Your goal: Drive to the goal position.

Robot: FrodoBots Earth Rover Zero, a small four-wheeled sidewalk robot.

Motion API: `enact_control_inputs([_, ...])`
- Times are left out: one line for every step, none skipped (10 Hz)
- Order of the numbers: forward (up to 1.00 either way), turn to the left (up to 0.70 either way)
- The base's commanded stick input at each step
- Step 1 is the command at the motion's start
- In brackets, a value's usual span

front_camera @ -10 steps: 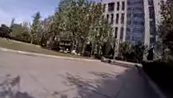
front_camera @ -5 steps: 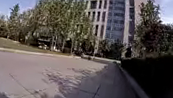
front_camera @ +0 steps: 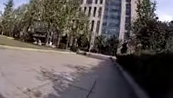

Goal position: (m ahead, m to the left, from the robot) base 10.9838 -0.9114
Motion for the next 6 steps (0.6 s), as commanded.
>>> enact_control_inputs([0.45, 0.0])
enact_control_inputs([0.45, 0.0])
enact_control_inputs([0.45, 0.0])
enact_control_inputs([0.45, 0.0])
enact_control_inputs([0.45, -0.2])
enact_control_inputs([0.45, -0.27])
